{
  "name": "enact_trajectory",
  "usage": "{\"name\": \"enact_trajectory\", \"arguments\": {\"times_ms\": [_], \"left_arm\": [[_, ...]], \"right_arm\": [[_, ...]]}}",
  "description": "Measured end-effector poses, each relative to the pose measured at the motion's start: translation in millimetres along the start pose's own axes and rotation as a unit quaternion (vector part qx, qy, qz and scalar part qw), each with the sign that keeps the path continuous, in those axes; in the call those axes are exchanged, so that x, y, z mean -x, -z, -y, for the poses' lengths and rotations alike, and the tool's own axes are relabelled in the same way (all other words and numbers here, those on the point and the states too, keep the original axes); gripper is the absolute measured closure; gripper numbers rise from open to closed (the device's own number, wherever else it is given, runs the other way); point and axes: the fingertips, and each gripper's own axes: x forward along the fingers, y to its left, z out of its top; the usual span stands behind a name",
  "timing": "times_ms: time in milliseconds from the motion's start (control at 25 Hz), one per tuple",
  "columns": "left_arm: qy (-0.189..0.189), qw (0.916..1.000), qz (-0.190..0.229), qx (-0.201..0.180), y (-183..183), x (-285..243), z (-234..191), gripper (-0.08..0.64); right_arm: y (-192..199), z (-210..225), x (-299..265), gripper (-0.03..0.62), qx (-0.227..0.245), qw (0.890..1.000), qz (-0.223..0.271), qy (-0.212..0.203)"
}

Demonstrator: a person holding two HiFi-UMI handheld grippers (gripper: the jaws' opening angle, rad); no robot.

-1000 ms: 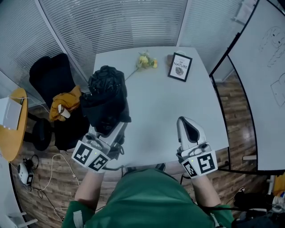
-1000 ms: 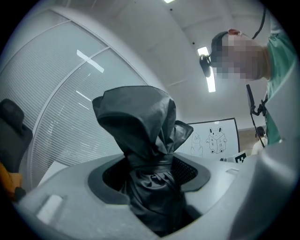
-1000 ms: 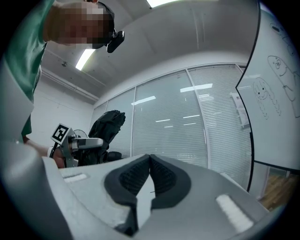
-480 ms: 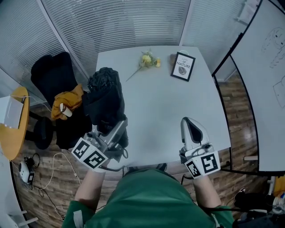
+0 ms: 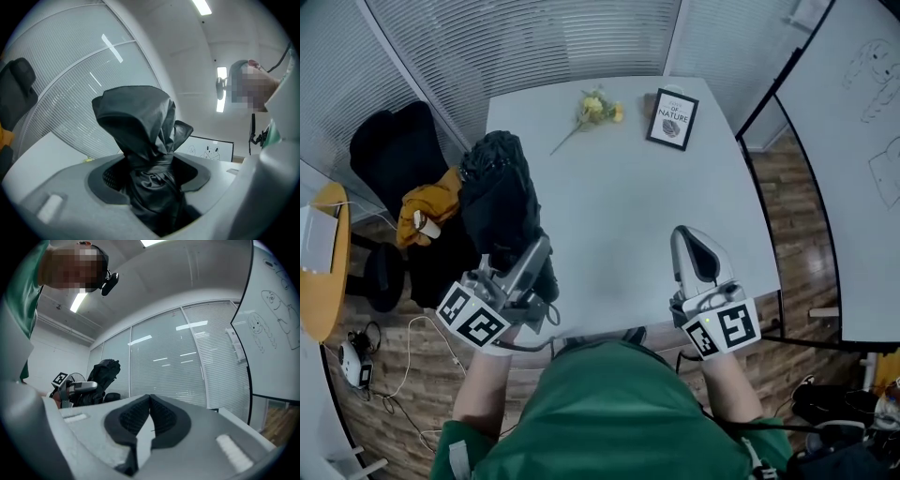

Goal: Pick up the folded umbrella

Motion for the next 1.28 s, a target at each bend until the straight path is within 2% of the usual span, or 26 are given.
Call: {"name": "enact_trajectory", "arguments": {"times_ms": [440,1280], "left_arm": [[0.006,0.9998,-0.002,0.019,3.6,1.1,0.7,0.281],[0.014,0.9996,-0.002,0.024,3.9,2.1,3.0,0.281]], "right_arm": [[1.1,0.3,1.6,0.589,-0.001,1.000,-0.006,-0.003],[-1.2,-2.6,1.9,0.589,-0.001,1.000,-0.007,-0.010]]}}
